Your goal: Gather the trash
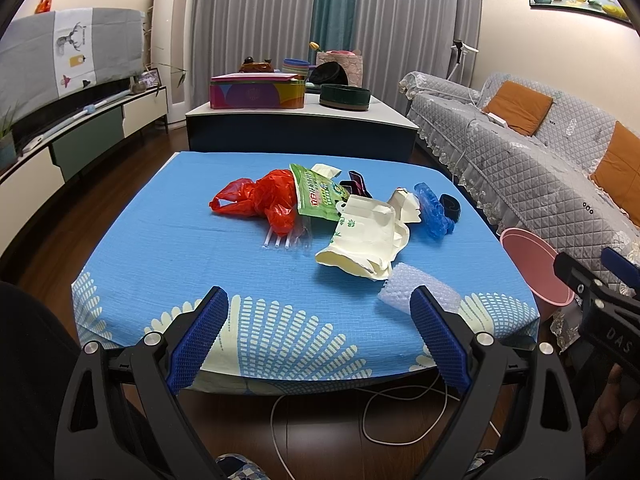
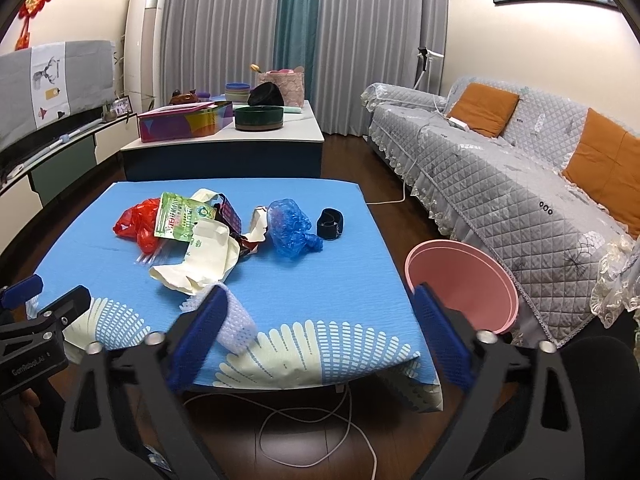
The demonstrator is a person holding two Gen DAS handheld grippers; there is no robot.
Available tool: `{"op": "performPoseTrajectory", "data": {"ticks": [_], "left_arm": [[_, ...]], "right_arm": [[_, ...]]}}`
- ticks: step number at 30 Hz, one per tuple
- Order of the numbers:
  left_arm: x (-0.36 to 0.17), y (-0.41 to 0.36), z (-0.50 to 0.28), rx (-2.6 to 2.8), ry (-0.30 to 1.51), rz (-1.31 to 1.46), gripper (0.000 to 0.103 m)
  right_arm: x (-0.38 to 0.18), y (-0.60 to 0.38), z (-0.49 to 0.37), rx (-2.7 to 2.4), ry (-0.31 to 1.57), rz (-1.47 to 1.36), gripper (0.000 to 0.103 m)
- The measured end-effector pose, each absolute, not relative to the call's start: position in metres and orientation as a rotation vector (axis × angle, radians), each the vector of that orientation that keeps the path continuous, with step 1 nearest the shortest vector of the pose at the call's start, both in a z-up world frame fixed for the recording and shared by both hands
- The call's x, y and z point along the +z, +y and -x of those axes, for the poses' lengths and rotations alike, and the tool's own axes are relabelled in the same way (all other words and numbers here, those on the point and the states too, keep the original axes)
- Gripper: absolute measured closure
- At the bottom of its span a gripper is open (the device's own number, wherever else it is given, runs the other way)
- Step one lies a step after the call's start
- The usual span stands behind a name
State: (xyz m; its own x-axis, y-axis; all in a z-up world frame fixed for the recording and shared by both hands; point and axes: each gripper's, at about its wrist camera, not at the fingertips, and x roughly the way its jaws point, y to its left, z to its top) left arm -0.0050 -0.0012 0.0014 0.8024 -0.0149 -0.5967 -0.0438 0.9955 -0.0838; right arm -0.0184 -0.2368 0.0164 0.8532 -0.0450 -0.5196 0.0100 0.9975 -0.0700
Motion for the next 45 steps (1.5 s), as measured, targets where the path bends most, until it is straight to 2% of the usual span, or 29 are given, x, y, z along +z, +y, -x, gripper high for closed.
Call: {"op": "performPoseTrajectory", "data": {"ticks": [3,7,19,26,29,31,32,39,45], "left_arm": [[0.002,-0.001,0.004,0.013,0.639,0.098,0.016],[0.002,-0.002,0.002,0.009,0.647,0.102,0.022],[-0.001,-0.008,-0.009,0.003,0.661,0.129,0.035],[-0.008,-0.011,-0.026,-0.006,0.685,0.175,0.039],[-0.012,-0.013,-0.038,-0.014,0.701,0.197,0.040],[-0.014,-0.014,-0.047,-0.010,0.703,0.213,0.041],[-0.015,-0.015,-0.050,-0.007,0.704,0.218,0.041],[-0.030,-0.016,-0.082,0.025,0.745,0.243,0.041],[-0.045,-0.014,-0.102,0.057,0.776,0.259,0.041]], "right_arm": [[0.016,-0.237,0.017,-0.026,0.553,0.056,0.023],[0.016,-0.236,0.018,-0.004,0.562,0.041,0.026],[0.028,-0.235,0.013,0.010,0.556,0.045,0.026],[0.042,-0.242,-0.015,0.006,0.544,0.057,0.027],[0.046,-0.244,-0.035,0.021,0.544,0.062,0.035],[0.051,-0.242,-0.049,0.037,0.520,0.073,0.047],[0.051,-0.241,-0.055,0.042,0.511,0.082,0.048],[0.032,-0.226,-0.104,0.094,0.531,0.117,0.049],[-0.011,-0.218,-0.133,0.119,0.589,0.137,0.049]]}}
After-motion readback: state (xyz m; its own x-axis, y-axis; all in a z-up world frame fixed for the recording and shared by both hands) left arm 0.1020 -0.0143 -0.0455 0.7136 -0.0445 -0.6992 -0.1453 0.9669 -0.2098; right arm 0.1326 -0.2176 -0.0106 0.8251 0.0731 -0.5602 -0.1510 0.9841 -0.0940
